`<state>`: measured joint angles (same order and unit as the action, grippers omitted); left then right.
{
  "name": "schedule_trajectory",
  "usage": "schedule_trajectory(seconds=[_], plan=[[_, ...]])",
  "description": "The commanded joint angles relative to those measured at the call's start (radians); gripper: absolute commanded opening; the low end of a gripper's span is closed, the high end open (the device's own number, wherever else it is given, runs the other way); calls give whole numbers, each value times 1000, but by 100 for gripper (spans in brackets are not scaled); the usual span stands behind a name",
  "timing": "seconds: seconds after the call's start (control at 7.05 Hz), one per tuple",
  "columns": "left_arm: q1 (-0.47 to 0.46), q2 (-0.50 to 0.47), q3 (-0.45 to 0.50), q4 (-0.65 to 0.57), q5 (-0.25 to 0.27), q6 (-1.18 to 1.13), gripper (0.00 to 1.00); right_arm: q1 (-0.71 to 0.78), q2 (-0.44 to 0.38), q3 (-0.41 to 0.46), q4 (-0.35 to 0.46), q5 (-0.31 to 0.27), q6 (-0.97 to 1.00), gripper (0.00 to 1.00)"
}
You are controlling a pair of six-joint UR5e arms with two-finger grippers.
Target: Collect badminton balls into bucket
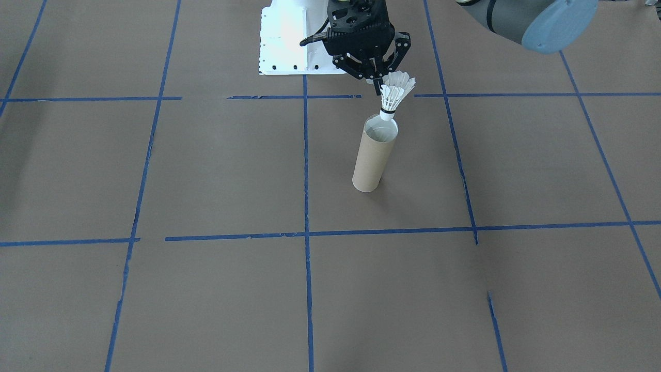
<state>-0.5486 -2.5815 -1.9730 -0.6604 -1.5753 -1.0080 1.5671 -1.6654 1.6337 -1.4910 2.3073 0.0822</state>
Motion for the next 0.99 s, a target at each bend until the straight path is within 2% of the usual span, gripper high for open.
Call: schedule_trajectory(seconds=[0.0,0.71,0.85], plan=[[6,-2,16,1,15,31,0,1,1,0,0,0,-1,100],[4,0,29,-10,12,32,0,1,1,0,0,0,1,100],[4,-2,31,-13,12,32,8,1,1,0,0,1,1,100]])
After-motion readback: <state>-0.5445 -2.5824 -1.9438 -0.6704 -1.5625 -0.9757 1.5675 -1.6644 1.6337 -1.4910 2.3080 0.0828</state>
